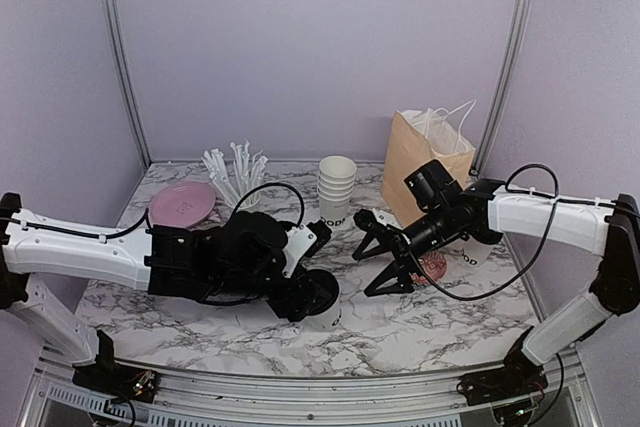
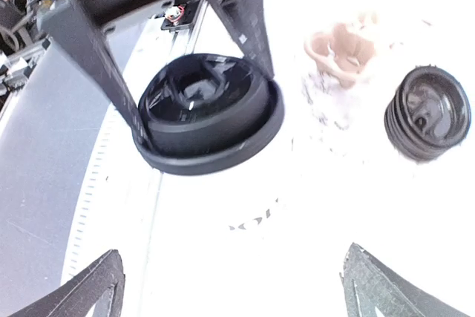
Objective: Pack the takeout coffee
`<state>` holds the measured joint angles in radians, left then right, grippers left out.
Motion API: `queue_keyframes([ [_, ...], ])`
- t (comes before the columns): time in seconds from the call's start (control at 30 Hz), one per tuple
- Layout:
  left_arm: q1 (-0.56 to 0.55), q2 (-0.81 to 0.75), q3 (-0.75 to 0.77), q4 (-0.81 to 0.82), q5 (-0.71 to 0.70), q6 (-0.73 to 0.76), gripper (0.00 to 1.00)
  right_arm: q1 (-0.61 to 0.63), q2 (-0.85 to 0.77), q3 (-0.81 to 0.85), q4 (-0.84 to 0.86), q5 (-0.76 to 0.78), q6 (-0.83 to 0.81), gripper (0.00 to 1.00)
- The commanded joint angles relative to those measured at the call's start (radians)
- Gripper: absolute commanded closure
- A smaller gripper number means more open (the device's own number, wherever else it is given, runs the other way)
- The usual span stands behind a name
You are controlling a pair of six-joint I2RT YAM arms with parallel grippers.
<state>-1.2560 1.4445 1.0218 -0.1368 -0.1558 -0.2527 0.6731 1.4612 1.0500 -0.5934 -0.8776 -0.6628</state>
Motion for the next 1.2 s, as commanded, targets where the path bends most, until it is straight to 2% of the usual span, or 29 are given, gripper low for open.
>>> queue_keyframes([
  [0.0,-0.027,0.096,0.101,-0.161,-0.019,0.049,0.30,-0.046,-0.008,-0.034,-0.040,-0.076,-0.002,0.01],
  [0.17,-0.036,0.154,0.154,-0.201,-0.018,0.059,0.28,-0.064,0.004,-0.064,-0.004,-0.112,0.038,0.02],
  [0.3,-0.047,0.182,0.180,-0.227,-0.039,0.061,0.15,-0.064,0.028,-0.078,0.013,-0.121,0.053,0.04],
  [0.53,-0.066,0.209,0.216,-0.244,-0.054,0.053,0.06,-0.064,0.050,-0.076,0.014,-0.121,0.058,0.06],
  [0.67,-0.095,0.135,0.229,-0.254,-0.140,0.051,0.01,-0.064,0.057,-0.050,0.006,-0.108,0.076,0.08],
  [0.73,-0.108,0.060,0.207,-0.235,-0.230,0.021,0.01,-0.065,0.068,-0.018,0.010,-0.079,0.115,0.11],
  [0.83,-0.103,-0.088,0.082,-0.123,-0.295,-0.086,0.01,-0.064,0.101,0.030,0.038,-0.035,0.203,0.18],
  [0.87,-0.087,-0.130,0.009,-0.083,-0.283,-0.172,0.02,-0.065,0.119,0.051,0.047,-0.022,0.233,0.20],
  [1.0,-0.027,-0.245,-0.196,0.113,-0.082,-0.478,0.30,-0.063,0.203,0.122,0.037,-0.062,0.310,0.31],
  [1.1,-0.029,-0.296,-0.326,0.277,-0.010,-0.680,0.39,-0.062,0.264,0.157,0.027,-0.081,0.335,0.42],
  [1.17,-0.034,-0.307,-0.395,0.360,0.028,-0.775,0.41,-0.062,0.311,0.178,0.019,-0.099,0.351,0.45],
])
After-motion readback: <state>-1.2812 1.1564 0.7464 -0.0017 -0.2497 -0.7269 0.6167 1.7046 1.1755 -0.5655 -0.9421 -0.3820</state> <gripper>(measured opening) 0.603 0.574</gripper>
